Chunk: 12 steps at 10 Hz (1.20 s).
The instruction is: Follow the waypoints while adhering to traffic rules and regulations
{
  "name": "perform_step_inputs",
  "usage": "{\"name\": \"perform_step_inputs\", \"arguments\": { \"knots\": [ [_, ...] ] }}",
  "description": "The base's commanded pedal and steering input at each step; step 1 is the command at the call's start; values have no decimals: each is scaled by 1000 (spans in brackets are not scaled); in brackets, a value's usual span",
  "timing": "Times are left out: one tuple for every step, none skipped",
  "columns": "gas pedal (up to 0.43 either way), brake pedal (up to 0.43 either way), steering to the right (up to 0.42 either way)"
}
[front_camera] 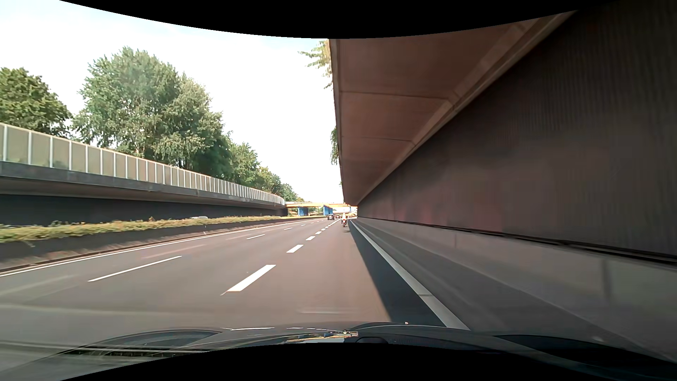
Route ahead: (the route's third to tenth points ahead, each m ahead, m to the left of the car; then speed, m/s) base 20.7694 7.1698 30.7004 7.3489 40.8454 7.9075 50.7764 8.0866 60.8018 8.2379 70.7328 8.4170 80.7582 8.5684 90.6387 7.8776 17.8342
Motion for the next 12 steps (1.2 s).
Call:
{"name": "perform_step_inputs", "arguments": {
  "knots": [
    [0,0,-9],
    [0,0,-9],
    [0,0,-9],
    [0,0,-9],
    [0,0,-9],
    [0,0,-9],
    [0,0,-9],
    [0,0,-8],
    [0,0,-6],
    [0,0,-5],
    [0,0,-4],
    [0,0,-4]
  ]
}}
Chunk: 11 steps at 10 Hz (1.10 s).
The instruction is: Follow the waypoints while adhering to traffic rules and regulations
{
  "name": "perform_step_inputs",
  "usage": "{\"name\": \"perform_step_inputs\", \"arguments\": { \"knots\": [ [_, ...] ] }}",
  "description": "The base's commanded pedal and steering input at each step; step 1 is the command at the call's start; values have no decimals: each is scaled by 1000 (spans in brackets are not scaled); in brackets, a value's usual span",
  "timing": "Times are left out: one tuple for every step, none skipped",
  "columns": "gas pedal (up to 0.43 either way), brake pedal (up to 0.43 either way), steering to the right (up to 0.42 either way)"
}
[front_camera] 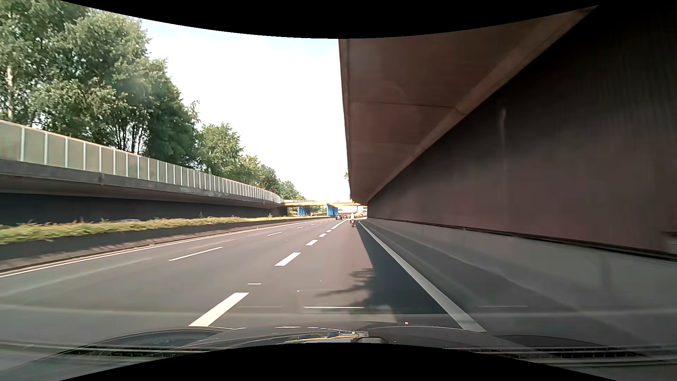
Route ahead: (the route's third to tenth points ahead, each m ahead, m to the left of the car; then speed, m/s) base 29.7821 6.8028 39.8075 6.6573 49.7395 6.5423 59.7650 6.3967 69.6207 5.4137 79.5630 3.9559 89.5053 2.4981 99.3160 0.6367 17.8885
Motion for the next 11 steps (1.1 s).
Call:
{"name": "perform_step_inputs", "arguments": {
  "knots": [
    [0,0,-5],
    [0,0,-4],
    [0,0,-4],
    [0,0,-3],
    [0,0,-3],
    [0,0,-3],
    [0,0,-3],
    [0,0,-3],
    [0,0,-3],
    [0,0,-3],
    [0,0,-3]
  ]
}}
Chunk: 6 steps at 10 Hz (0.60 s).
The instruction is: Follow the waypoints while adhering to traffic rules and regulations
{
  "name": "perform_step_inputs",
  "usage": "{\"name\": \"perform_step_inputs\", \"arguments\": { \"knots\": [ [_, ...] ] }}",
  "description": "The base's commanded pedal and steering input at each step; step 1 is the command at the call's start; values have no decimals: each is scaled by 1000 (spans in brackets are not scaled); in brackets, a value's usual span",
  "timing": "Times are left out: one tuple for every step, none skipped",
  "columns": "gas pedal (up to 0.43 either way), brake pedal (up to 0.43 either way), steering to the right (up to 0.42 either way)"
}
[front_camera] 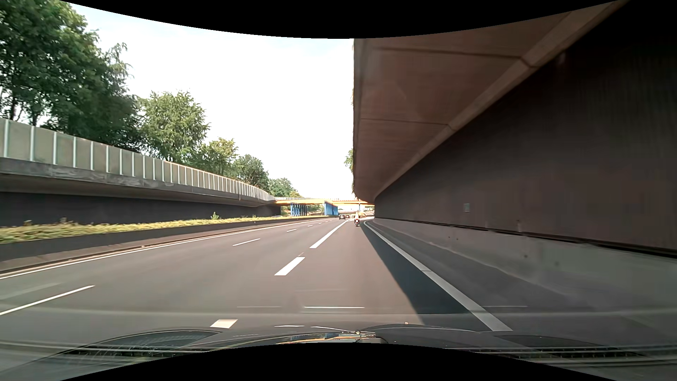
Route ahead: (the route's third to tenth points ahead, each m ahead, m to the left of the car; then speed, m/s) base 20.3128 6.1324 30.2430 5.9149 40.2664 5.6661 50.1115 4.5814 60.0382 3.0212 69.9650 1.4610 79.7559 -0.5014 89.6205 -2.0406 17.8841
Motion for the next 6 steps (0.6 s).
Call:
{"name": "perform_step_inputs", "arguments": {
  "knots": [
    [0,0,-3],
    [0,0,-2],
    [0,0,-2],
    [0,12,-1],
    [0,37,-1],
    [0,49,0]
  ]
}}
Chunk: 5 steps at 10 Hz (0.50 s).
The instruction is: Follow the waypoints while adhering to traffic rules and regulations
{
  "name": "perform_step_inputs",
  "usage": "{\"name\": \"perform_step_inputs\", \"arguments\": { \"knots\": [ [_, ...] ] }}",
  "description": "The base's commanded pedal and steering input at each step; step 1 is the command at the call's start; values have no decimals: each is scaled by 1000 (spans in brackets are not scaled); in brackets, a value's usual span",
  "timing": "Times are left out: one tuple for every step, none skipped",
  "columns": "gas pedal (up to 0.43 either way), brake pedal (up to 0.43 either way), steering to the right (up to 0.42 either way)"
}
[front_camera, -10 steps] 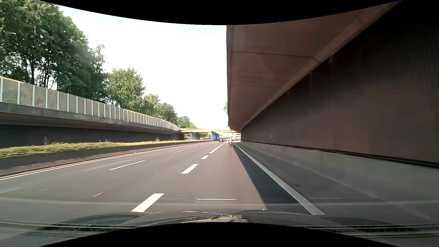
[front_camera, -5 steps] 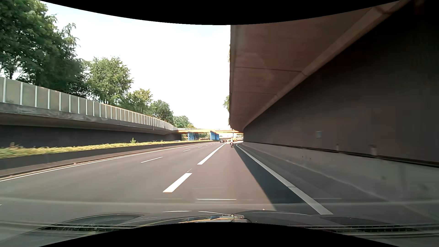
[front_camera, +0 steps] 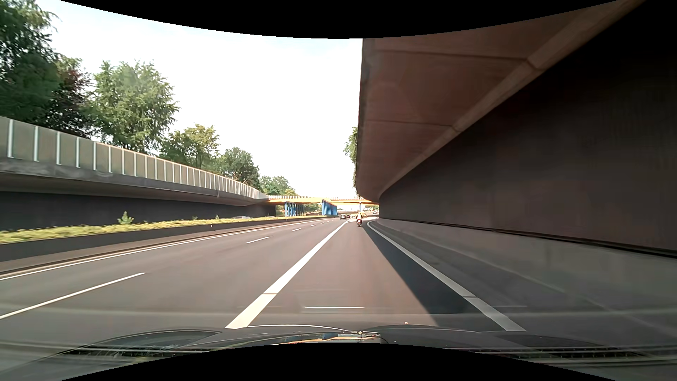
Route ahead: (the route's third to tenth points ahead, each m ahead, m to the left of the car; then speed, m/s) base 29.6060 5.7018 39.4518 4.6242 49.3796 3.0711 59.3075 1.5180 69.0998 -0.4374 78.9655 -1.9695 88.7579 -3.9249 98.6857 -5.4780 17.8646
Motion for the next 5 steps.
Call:
{"name": "perform_step_inputs", "arguments": {
  "knots": [
    [0,55,0],
    [0,49,1],
    [0,55,2],
    [0,73,1],
    [0,73,1]
  ]
}}
